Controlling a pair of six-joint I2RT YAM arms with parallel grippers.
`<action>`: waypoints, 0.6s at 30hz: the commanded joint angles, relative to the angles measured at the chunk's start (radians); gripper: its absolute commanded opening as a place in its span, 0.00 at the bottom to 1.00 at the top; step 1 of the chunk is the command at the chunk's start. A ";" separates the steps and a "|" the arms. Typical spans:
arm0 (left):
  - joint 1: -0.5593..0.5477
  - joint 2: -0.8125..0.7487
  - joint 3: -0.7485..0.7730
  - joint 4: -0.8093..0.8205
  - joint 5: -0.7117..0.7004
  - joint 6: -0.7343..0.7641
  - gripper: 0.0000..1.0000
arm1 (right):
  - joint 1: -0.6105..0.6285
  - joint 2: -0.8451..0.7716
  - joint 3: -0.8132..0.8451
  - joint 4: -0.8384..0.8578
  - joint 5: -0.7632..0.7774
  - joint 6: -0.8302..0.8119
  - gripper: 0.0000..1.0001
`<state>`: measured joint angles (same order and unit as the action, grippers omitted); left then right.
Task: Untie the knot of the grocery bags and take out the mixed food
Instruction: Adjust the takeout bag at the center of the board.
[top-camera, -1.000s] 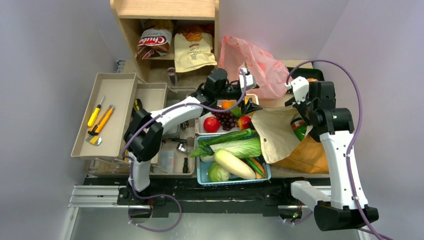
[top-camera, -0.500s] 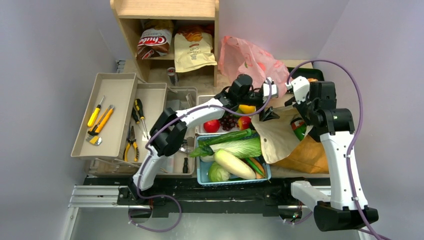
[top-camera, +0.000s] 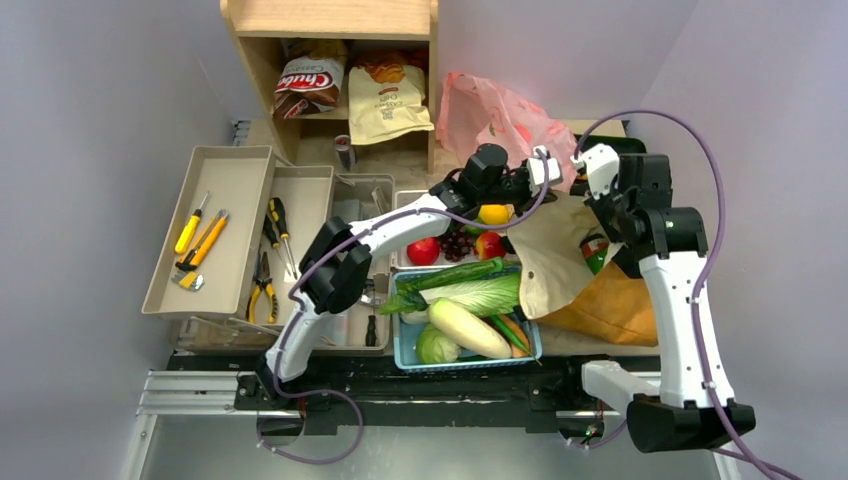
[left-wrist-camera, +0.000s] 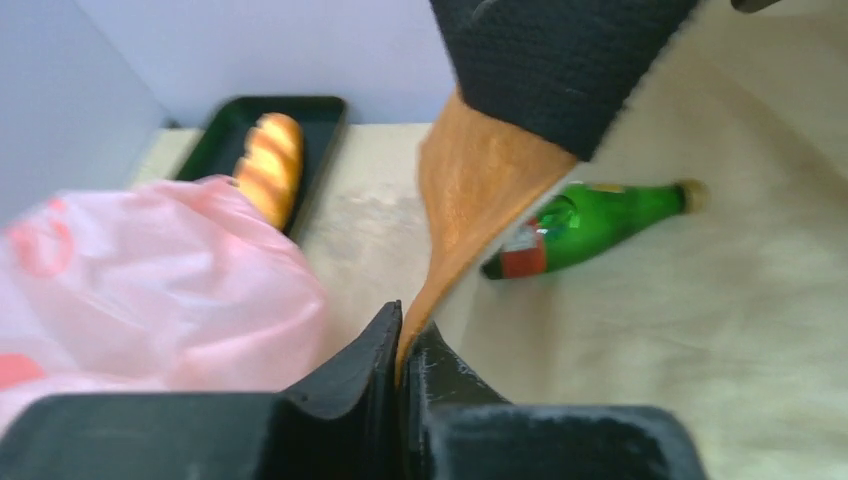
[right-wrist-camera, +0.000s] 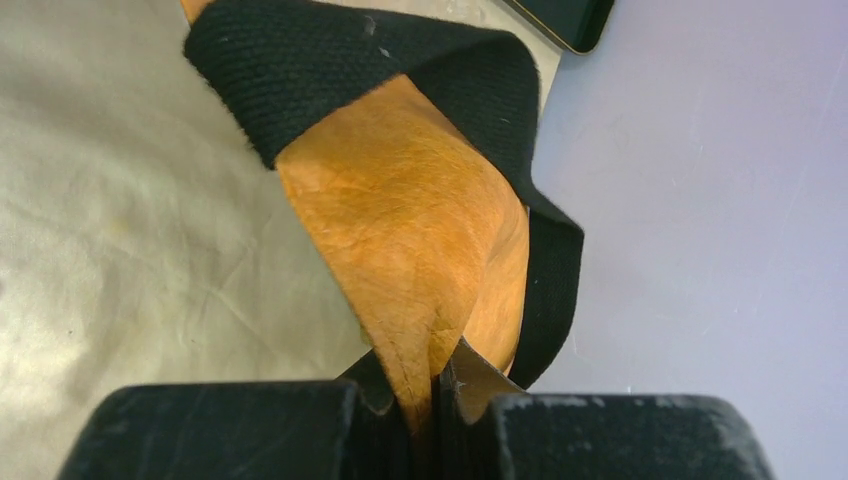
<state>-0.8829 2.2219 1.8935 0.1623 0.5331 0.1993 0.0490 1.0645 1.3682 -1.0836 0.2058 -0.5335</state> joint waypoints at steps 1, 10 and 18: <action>-0.005 -0.002 0.075 0.013 -0.164 -0.026 0.00 | 0.002 0.054 0.096 0.181 -0.070 0.012 0.00; 0.023 -0.430 -0.371 0.132 -0.127 0.025 0.00 | 0.001 0.005 0.102 0.122 -0.135 -0.071 0.00; -0.010 -0.483 -0.448 0.091 -0.129 0.038 0.00 | 0.000 -0.104 -0.027 0.002 -0.057 -0.094 0.31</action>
<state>-0.8902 1.7542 1.4548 0.2157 0.3923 0.2214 0.0597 0.9955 1.3769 -1.0470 0.0635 -0.6102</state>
